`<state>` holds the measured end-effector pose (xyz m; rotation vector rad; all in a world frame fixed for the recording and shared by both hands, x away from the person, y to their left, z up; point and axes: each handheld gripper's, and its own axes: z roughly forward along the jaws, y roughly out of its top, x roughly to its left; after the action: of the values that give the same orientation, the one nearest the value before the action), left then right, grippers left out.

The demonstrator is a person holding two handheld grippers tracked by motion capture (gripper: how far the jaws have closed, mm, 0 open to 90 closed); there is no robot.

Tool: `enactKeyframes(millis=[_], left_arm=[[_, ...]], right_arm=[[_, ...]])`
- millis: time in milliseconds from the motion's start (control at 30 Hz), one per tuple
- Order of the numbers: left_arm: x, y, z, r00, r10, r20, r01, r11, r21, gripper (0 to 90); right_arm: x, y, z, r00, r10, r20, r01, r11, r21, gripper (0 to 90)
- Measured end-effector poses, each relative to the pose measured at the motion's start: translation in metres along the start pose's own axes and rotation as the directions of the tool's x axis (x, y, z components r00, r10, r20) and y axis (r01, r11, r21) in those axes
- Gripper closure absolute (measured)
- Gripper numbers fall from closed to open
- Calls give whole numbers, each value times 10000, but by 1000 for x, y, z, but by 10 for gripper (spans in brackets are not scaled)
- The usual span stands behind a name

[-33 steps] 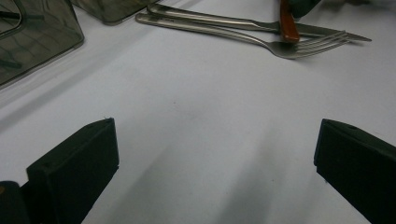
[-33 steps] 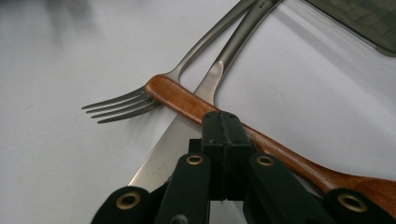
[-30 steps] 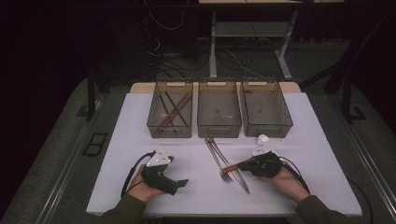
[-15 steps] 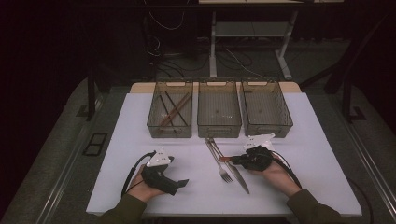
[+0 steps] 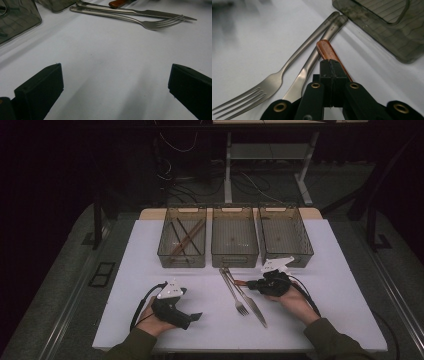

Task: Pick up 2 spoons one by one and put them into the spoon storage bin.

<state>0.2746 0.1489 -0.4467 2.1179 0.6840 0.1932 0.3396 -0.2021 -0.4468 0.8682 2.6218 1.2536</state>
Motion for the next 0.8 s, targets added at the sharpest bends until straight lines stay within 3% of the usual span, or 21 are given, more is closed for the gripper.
enactKeyframes(millis=[100, 267, 400, 567, 800], left_arm=[[0, 0, 0, 10000, 13, 20, -13, 10000, 8, 0], [-1, 0, 0, 10000, 0, 47, 0, 10000, 9, 0], [-1, 0, 0, 10000, -8, 59, 8, 10000, -5, 0], [-1, 0, 0, 10000, -21, 76, 21, 10000, -5, 0], [-1, 0, 1, 9999, -17, 105, 17, 10000, 2, 0]], right_arm=[[-1, 0, -6, 10000, 50, -74, -51, 9999, -136, 824], [-7, -2, -16, 9980, 493, -405, -498, 9987, -127, 648], [-12, -6, -28, 9973, 639, -373, -646, 9978, -159, 564], [-22, -13, -49, 9968, 791, 142, -786, 9962, -373, 503], [-37, -24, -77, 9904, 1100, 835, -1067, 9934, -428, 499]])
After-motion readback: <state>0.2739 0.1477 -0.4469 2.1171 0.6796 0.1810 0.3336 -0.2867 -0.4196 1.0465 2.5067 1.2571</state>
